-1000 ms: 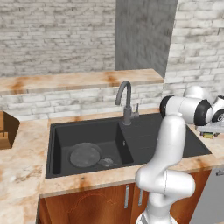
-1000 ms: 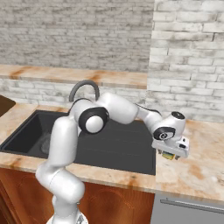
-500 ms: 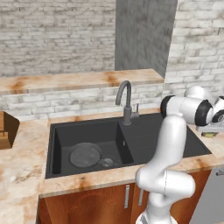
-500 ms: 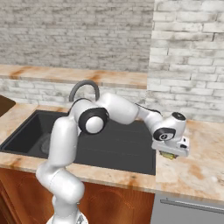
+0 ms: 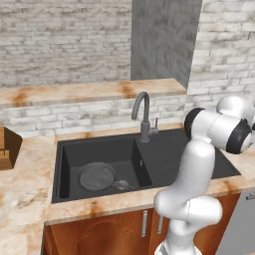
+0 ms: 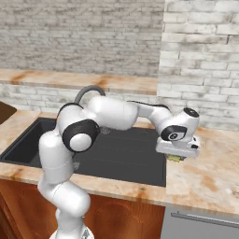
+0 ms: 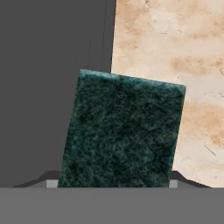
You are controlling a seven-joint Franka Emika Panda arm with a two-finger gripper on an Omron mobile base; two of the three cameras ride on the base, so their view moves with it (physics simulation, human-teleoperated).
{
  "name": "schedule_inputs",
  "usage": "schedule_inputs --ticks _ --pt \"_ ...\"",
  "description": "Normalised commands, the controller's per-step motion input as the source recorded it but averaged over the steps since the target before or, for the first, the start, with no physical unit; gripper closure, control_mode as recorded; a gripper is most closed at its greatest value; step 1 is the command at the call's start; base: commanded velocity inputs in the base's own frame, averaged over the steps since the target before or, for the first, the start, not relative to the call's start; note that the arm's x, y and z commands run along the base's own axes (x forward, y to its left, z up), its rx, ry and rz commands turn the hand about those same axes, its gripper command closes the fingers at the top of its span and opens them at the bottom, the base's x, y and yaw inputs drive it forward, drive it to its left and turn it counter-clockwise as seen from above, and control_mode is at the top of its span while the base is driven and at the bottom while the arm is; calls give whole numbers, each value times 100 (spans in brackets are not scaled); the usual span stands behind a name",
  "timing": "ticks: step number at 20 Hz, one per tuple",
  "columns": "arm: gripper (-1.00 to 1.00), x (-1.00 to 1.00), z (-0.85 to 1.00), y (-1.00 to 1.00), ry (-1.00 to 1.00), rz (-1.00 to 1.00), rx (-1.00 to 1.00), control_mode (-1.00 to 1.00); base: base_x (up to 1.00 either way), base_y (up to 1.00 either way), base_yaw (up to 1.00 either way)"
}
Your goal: Pick the pan and sponge and place them into the sink. Then turn on the water.
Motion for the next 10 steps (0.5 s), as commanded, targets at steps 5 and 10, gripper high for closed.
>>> schedule_inputs --ticks 5,10 --pt "100 -29 33 100 5 27 -7 -100 0 0 0" --pt "100 -20 12 100 0 29 -10 -100 0 0 0"
